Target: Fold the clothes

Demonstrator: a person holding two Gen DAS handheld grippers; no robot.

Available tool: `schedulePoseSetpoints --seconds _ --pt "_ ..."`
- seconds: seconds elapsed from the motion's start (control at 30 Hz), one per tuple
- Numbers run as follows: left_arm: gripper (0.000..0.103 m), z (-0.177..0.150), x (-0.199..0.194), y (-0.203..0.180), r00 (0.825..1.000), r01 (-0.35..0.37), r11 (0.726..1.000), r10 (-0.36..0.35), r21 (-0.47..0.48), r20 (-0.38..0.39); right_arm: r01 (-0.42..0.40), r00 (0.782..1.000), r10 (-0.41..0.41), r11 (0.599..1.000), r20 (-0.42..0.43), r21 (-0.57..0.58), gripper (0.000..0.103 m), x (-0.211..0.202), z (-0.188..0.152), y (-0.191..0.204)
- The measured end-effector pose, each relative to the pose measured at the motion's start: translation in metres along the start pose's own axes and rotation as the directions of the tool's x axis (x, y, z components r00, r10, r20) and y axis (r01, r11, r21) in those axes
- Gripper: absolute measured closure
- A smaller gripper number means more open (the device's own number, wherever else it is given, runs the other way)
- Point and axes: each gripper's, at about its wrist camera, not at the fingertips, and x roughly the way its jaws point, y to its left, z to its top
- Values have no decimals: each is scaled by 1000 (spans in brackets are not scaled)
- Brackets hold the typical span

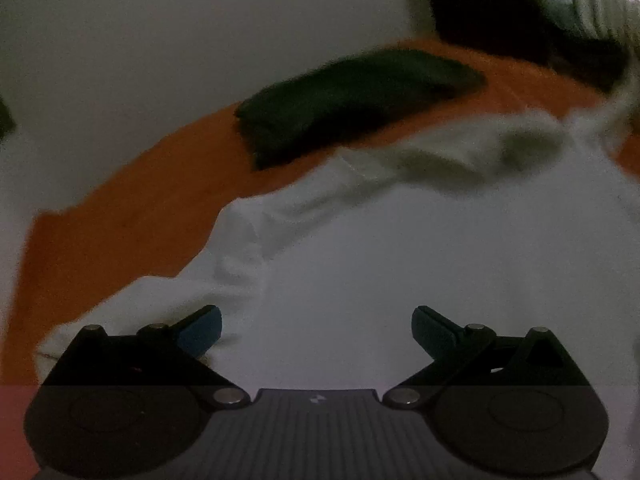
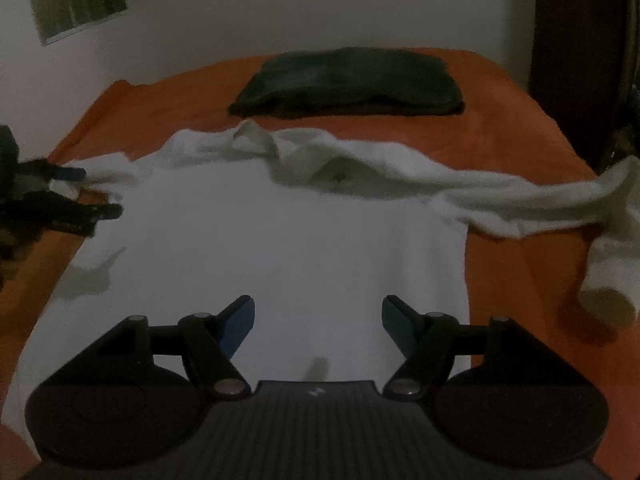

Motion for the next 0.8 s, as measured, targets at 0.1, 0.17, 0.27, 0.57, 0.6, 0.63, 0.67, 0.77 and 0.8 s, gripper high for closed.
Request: schedulePoseSetpoints --seconds 0.1,0.17,0.27,0.57,0.6,0.63,0.67,0.77,0.8 --pt "0 11 33 15 999 41 998 -40 -40 11 20 999 -22 994 -26 -106 30 20 32 13" --pt "0 17 52 23 998 53 999 -53 -9 14 20 995 -41 975 -91 -222 30 39 52 25" --pt "0 26 72 33 996 80 995 -82 54 43 24 957 -158 880 -244 -474 30 70 73 47" --pt "0 47 106 10 993 64 861 -104 504 51 107 987 -160 703 -9 -703 30 108 120 67" --pt "0 52 108 7 992 88 847 -124 523 33 97 990 -144 686 -3 -721 31 118 119 68" --pt "1 55 111 3 990 100 832 -140 546 32 93 990 -139 651 2 -754 32 133 115 71" --pt "2 57 113 -1 987 112 815 -157 569 30 89 991 -134 614 7 -784 33 147 110 73" --pt "14 62 122 -19 983 119 756 -182 643 33 103 994 -88 511 67 -853 49 181 95 75" --pt "18 64 126 -25 982 111 751 -182 650 43 106 994 -78 504 77 -857 58 189 93 73"
